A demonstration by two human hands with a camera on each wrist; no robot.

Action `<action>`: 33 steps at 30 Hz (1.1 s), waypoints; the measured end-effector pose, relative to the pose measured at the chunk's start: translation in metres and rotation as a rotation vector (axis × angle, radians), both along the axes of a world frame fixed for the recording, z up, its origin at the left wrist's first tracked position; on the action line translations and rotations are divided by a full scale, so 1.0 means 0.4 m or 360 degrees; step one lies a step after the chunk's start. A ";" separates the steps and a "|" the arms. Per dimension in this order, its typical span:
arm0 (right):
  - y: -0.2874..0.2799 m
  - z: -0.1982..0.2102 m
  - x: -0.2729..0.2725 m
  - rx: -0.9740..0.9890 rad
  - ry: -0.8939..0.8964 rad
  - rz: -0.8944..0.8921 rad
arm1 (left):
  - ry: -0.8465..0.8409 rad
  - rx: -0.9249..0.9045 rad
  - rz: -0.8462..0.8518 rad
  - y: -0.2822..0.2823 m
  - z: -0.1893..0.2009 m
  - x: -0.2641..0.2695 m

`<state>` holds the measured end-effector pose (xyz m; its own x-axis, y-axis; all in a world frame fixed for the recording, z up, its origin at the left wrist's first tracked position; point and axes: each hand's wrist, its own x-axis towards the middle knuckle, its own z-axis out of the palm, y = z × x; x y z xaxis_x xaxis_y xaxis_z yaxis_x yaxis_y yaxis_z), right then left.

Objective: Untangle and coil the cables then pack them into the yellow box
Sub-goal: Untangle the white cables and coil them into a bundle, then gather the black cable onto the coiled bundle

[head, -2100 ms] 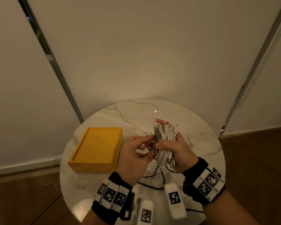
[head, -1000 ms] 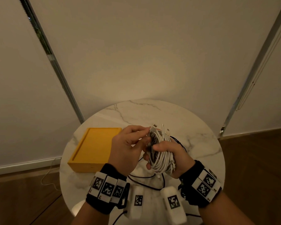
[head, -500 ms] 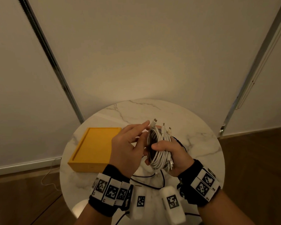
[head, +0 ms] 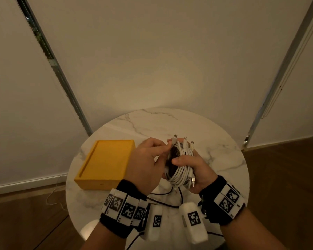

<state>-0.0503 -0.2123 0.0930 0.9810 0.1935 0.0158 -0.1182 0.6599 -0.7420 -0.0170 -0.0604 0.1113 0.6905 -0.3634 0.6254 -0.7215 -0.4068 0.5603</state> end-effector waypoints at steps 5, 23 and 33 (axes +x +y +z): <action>-0.022 -0.006 0.013 0.0022 -0.0015 -0.0069 | 0.0060 0.0143 -0.0023 -0.001 -0.017 0.005; -0.206 -0.056 0.005 -0.0030 0.0484 -0.0643 | 0.0974 0.1148 0.0141 -0.027 -0.175 0.023; -0.191 -0.082 0.018 -0.0114 0.0444 -0.0571 | 0.0633 0.1082 0.0301 -0.140 -0.159 0.182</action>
<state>-0.0431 -0.2887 0.0601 0.9510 -0.1681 -0.2593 -0.0933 0.6438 -0.7595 0.0557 -0.1163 0.0478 0.9026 -0.4304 0.0043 -0.4050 -0.8460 0.3468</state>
